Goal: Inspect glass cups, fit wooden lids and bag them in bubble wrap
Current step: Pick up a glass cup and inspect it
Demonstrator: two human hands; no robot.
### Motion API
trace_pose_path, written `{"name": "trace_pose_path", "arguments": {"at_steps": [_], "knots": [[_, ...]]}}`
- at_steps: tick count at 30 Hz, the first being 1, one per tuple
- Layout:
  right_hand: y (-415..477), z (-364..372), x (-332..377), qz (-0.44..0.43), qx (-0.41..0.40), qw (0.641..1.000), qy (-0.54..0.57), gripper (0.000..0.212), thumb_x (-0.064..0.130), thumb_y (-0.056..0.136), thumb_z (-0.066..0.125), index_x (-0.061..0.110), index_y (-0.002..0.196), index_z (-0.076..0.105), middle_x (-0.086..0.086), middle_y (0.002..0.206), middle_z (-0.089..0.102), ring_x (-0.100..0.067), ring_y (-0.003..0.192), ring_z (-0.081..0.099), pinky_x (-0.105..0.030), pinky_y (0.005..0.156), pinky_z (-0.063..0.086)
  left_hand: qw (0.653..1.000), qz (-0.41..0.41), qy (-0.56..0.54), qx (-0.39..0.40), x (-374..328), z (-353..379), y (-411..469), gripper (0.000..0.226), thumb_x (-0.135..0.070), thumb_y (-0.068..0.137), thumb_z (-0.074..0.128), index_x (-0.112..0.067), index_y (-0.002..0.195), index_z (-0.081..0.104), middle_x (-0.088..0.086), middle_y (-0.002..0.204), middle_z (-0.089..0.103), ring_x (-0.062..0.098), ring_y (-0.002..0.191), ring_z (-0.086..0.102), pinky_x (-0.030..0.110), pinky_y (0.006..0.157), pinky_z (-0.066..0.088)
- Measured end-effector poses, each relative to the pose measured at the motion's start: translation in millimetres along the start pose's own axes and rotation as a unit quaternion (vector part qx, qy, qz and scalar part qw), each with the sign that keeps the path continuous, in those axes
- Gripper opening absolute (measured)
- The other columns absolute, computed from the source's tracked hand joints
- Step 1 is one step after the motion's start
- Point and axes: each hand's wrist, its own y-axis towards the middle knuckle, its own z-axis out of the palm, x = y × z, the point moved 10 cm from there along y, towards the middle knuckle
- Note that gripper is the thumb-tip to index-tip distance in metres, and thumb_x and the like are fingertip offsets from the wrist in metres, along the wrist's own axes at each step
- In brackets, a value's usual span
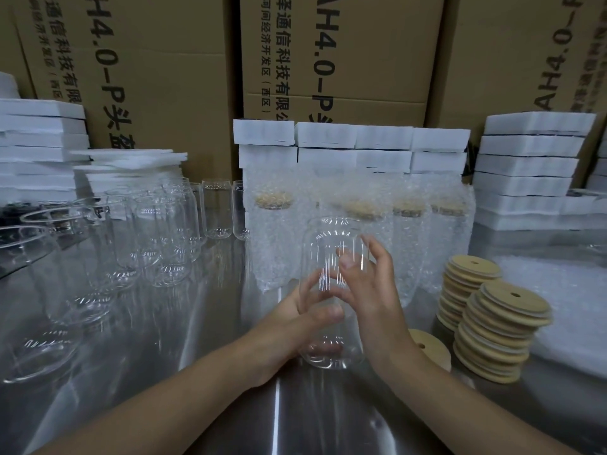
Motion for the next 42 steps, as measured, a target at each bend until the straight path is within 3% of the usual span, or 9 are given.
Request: {"name": "trace_pose_path", "arguments": {"at_steps": [6, 10, 13, 16, 21, 25, 31, 38, 42], "knots": [[1, 0, 3, 0.001, 0.003, 0.997, -0.075, 0.054, 0.07, 0.076, 0.056, 0.057, 0.12, 0.028, 0.016, 0.134, 0.043, -0.01, 0.123, 0.051, -0.035, 0.103, 0.044, 0.994, 0.046, 0.066, -0.075, -6, -13, 1, 0.09, -0.027, 0.06, 0.078, -0.025, 0.141, 0.041, 0.002, 0.129, 0.053, 0.007, 0.1, 0.068, 0.032, 0.075, 0.059], [10, -9, 13, 0.026, 0.022, 0.977, -0.213, 0.062, 0.076, 0.072, 0.03, 0.045, 0.122, 0.047, 0.012, 0.118, 0.061, -0.008, 0.107, 0.059, -0.031, 0.095, 0.045, 0.989, 0.058, 0.035, -0.129, -6, -26, 2, 0.081, -0.026, 0.06, 0.076, -0.025, 0.135, 0.045, 0.0, 0.118, 0.057, 0.001, 0.082, 0.07, 0.035, 0.072, 0.06], [16, -19, 23, 0.029, 0.066, 0.884, -0.462, 0.042, 0.057, 0.092, 0.036, 0.027, 0.1, 0.064, 0.008, 0.096, 0.068, -0.016, 0.092, 0.061, -0.032, 0.083, 0.046, 0.985, 0.07, -0.005, -0.158, -8, -35, 3, 0.084, -0.022, 0.058, 0.09, -0.027, 0.13, 0.047, 0.001, 0.115, 0.057, -0.001, 0.078, 0.07, 0.031, 0.063, 0.06], [13, -37, 12, 0.117, 0.156, 0.802, -0.564, 0.018, 0.041, 0.088, 0.054, 0.031, 0.103, 0.06, 0.016, 0.095, 0.06, -0.01, 0.091, 0.058, -0.025, 0.075, 0.044, 0.977, 0.085, -0.013, -0.194, -12, -46, 1, 0.083, -0.027, 0.059, 0.077, -0.023, 0.135, 0.045, 0.001, 0.114, 0.056, -0.004, 0.077, 0.069, 0.027, 0.059, 0.059], [-14, -57, -6, 0.233, 0.297, 0.659, -0.651, 0.054, 0.038, 0.083, 0.063, 0.038, 0.131, 0.041, 0.014, 0.128, 0.049, -0.008, 0.105, 0.051, -0.019, 0.087, 0.043, 0.972, 0.089, 0.03, -0.217, -18, -52, -4, 0.089, -0.033, 0.058, 0.09, -0.032, 0.132, 0.041, -0.005, 0.118, 0.055, -0.003, 0.079, 0.069, 0.036, 0.074, 0.06], [-21, -46, -23, 0.22, 0.348, 0.598, -0.688, 0.066, 0.031, 0.08, 0.066, 0.035, 0.139, 0.037, 0.008, 0.134, 0.049, -0.015, 0.118, 0.05, -0.027, 0.096, 0.045, 0.971, 0.096, 0.058, -0.213, -21, -51, -4, 0.085, -0.037, 0.057, 0.075, -0.034, 0.133, 0.038, -0.008, 0.121, 0.054, 0.006, 0.096, 0.065, 0.036, 0.084, 0.057], [1, -33, -9, 0.14, 0.252, 0.719, -0.633, 0.049, 0.046, 0.083, 0.06, 0.038, 0.13, 0.049, 0.008, 0.12, 0.05, -0.011, 0.106, 0.05, -0.024, 0.09, 0.042, 0.968, 0.106, 0.077, -0.214, -18, -52, -1, 0.089, -0.036, 0.056, 0.079, -0.034, 0.135, 0.038, -0.006, 0.124, 0.053, 0.018, 0.113, 0.061, 0.041, 0.092, 0.055], [22, -62, 62, -0.042, -0.099, 0.876, -0.471, 0.046, 0.042, 0.068, 0.067, 0.033, 0.11, 0.05, 0.007, 0.109, 0.028, -0.013, 0.1, 0.049, -0.028, 0.086, 0.047, 0.957, 0.129, 0.126, -0.229, -20, -60, 1, 0.097, -0.052, 0.044, 0.082, -0.046, 0.129, 0.035, -0.015, 0.125, 0.051, 0.002, 0.114, 0.055, 0.023, 0.081, 0.054], [9, -69, 90, -0.174, -0.184, 0.916, -0.31, 0.038, 0.037, 0.065, 0.072, 0.034, 0.087, 0.041, 0.008, 0.107, 0.027, -0.001, 0.102, 0.045, -0.015, 0.091, 0.041, 0.943, 0.142, 0.211, -0.214, -20, -54, 1, 0.089, -0.034, 0.056, 0.09, -0.055, 0.123, 0.035, -0.021, 0.127, 0.046, -0.006, 0.116, 0.049, 0.022, 0.091, 0.048]]}}
